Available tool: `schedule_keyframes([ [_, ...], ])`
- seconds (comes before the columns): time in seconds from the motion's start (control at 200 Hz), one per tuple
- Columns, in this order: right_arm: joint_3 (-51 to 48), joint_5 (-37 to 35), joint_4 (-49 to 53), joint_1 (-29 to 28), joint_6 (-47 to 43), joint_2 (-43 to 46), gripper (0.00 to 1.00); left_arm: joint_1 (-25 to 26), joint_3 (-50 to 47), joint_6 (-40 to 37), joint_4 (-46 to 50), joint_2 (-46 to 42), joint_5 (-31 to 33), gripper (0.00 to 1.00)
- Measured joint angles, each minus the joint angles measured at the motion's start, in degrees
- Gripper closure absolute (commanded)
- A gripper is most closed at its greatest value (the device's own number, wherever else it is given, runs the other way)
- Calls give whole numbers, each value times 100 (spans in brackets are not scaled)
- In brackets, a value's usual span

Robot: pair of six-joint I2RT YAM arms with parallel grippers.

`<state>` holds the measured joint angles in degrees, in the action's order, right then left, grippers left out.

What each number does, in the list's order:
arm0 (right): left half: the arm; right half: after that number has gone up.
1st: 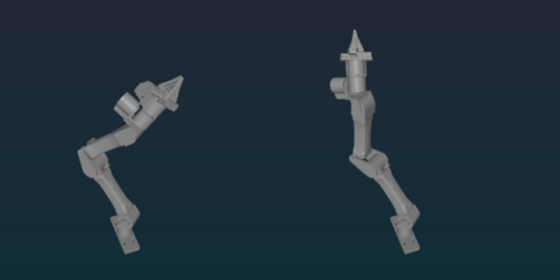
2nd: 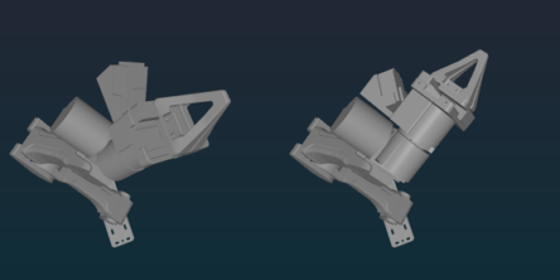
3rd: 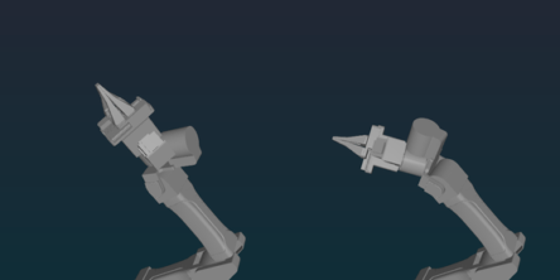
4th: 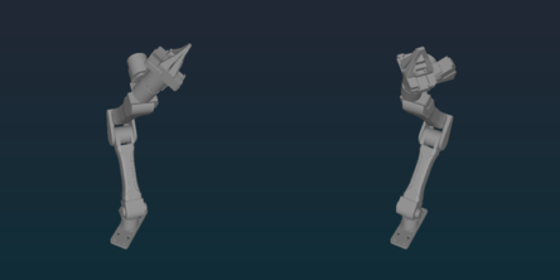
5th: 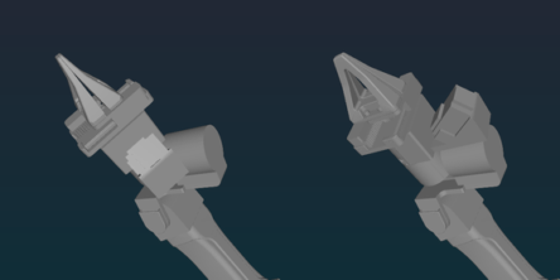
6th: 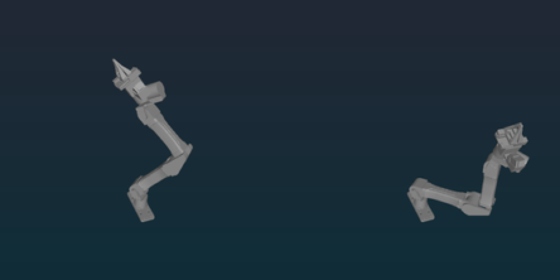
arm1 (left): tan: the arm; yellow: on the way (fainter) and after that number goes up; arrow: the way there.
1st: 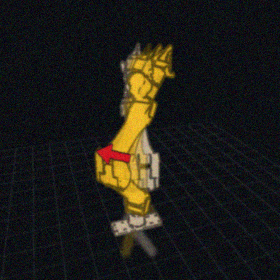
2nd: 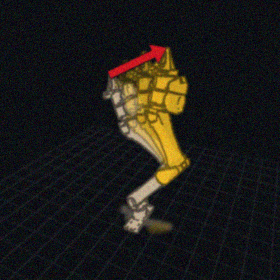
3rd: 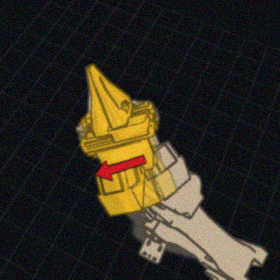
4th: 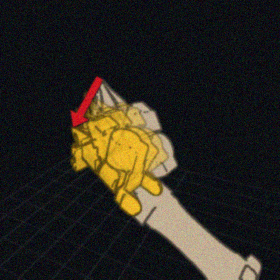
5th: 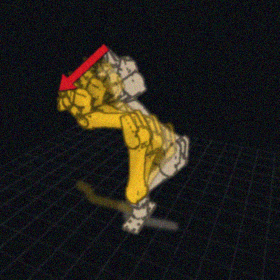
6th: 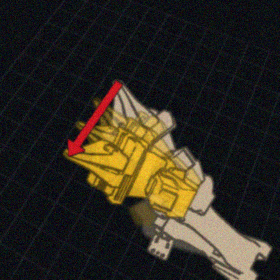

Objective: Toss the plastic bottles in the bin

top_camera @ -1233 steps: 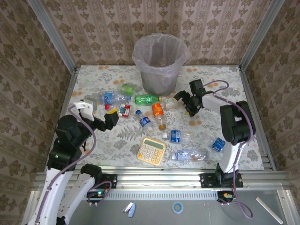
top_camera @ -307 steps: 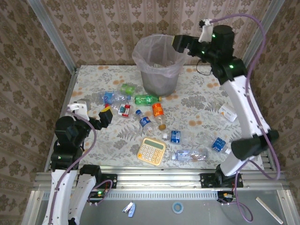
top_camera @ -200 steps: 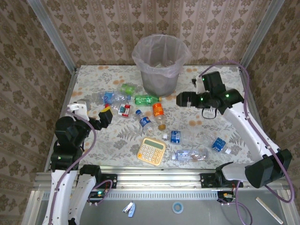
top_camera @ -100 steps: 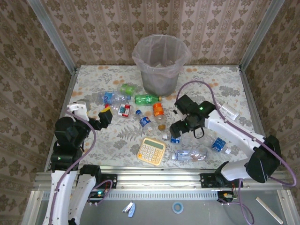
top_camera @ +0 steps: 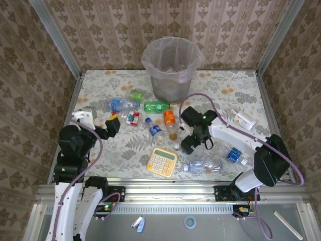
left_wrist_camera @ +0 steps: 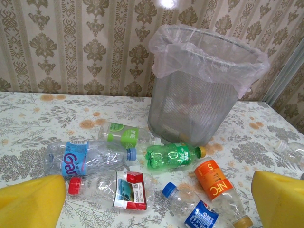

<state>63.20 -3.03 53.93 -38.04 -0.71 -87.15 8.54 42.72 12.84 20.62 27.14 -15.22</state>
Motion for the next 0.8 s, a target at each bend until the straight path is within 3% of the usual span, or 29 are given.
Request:
schedule_keyframes([
  [0.8, -4, 317, -372, 354, -533, -933, 2, 0, 0, 22, 0, 0, 2, 0],
])
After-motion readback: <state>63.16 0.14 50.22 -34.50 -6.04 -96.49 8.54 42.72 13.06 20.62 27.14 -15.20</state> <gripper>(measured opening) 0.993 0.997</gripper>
